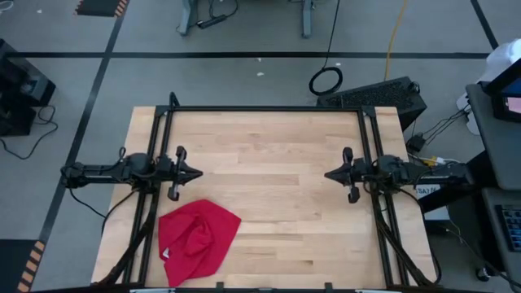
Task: Roll towel
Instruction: Roll the red towel
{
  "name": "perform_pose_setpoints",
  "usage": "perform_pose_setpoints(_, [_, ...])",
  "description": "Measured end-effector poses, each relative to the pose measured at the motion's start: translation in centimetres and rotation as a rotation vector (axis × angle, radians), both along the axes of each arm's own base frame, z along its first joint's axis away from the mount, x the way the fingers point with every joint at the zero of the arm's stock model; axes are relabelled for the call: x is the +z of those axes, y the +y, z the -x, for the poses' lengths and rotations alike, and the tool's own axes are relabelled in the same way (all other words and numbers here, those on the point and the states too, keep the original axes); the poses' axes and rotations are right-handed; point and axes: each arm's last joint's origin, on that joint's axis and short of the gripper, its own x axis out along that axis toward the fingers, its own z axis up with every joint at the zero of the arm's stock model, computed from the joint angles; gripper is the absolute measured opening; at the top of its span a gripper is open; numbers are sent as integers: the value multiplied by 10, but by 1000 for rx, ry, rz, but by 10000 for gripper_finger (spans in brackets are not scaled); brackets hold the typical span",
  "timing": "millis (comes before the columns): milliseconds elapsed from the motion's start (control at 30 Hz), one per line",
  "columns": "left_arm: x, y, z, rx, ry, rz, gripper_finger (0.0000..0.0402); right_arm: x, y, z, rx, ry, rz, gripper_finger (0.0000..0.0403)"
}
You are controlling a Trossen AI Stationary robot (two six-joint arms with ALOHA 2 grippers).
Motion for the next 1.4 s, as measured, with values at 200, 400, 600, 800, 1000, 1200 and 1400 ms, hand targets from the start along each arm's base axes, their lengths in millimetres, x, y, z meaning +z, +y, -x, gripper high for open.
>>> perform_pose_setpoints(200, [10,0,1,10,-103,2,28,-3,0,-2,-7,38,-34,0])
perform_pose_setpoints(400, [18,4,3,143,-123,-4,28,-4,0,-3,-13,50,-86,0])
perform_pose_setpoints(600, [57,7,13,219,-128,70,28,-5,-1,-4,-32,59,-74,0])
perform_pose_setpoints(800, [100,6,18,210,85,133,28,-5,-1,-4,-47,62,-75,0])
perform_pose_setpoints(1000, [141,1,7,43,124,88,28,-5,-1,-4,-47,62,-84,0])
perform_pose_setpoints(1200, [147,-3,-16,26,334,90,28,-5,-1,-4,-45,63,-127,0])
perform_pose_setpoints(1400, [120,-13,-47,1,556,136,28,-5,-1,-4,-40,63,-117,0])
